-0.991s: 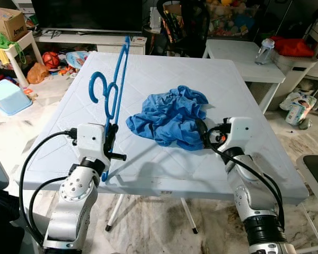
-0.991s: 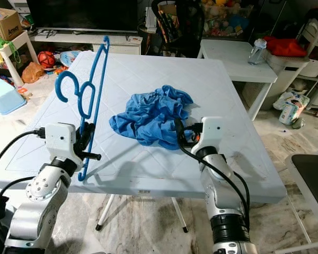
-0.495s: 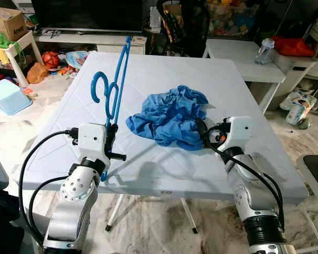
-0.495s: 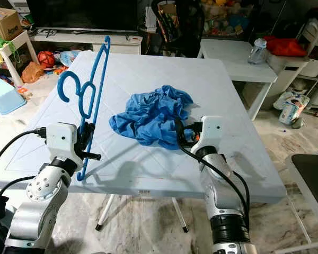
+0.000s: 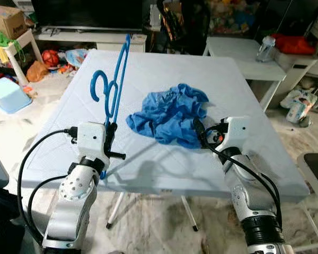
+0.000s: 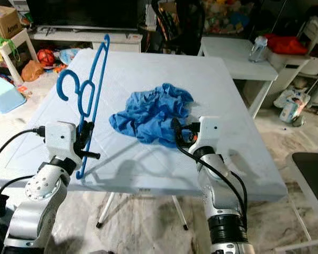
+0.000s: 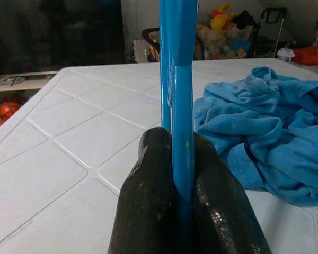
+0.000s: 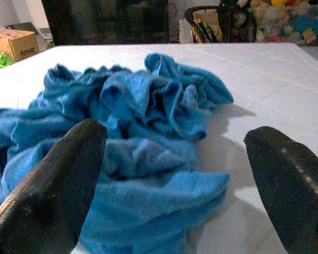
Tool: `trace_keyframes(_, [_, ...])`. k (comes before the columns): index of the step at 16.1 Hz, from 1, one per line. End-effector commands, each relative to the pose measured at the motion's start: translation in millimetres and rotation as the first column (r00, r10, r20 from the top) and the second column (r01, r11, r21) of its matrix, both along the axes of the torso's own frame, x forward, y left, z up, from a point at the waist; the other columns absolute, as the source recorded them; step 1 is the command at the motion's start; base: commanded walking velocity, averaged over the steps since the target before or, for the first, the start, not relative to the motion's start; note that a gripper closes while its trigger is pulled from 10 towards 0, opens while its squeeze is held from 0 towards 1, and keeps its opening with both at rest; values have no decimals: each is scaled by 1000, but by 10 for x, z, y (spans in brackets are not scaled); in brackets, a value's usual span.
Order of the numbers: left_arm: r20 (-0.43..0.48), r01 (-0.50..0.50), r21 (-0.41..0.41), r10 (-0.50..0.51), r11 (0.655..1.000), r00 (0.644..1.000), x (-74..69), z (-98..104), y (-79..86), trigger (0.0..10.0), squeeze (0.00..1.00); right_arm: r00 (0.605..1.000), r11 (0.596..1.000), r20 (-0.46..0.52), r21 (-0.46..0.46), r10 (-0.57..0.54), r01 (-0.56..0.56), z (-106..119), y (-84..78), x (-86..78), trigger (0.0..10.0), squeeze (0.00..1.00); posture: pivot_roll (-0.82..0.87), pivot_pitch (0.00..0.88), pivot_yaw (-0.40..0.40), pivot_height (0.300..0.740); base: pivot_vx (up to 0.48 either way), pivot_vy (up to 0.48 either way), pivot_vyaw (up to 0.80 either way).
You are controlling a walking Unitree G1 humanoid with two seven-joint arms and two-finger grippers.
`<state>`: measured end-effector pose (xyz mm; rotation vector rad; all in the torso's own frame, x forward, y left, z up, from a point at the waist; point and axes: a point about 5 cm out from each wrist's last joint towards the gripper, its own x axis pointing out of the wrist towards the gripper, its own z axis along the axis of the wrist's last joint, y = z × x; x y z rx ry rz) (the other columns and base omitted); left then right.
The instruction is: Hang hanger
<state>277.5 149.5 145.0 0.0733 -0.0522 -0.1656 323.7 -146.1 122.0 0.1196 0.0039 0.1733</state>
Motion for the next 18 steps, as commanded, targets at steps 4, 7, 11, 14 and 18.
trace_keyframes(4, [-100, -19, 22, 21, 1000, 995, -21, -200, 57, 10000, 0, 1000, 1000, -11, 3, -7, 7, -1, -14, 4, 10000, 0, 22, 0, -56, 740, -263, 0, 0])
trace_keyframes(7, [-99, -17, 22, 20, 1000, 995, -12, -199, 44, 10000, 0, 1000, 1000, -17, 3, -9, 9, -6, -16, 11, 10000, 0, 23, 0, -57, 740, -269, 0, 0])
trace_keyframes(11, [-102, -18, 27, 21, 999, 995, -5, -208, 46, 10000, 0, 998, 1000, -62, -19, -24, 23, -63, -31, 35, 10000, 0, 25, 0, -58, 740, -265, 0, 0])
trace_keyframes(14, [-105, -16, 30, 19, 999, 994, 3, -219, 42, 10000, 0, 998, 1000, -59, -18, -11, 10, -57, -14, 45, 10000, 0, 22, 0, -55, 740, -265, 0, 0])
trace_keyframes(18, [-106, -10, 33, 13, 999, 994, 23, -220, 32, 10000, 0, 997, 999, -75, -33, -26, 23, -77, -40, 57, 10000, 0, 20, 0, -53, 740, -263, 0, 0])
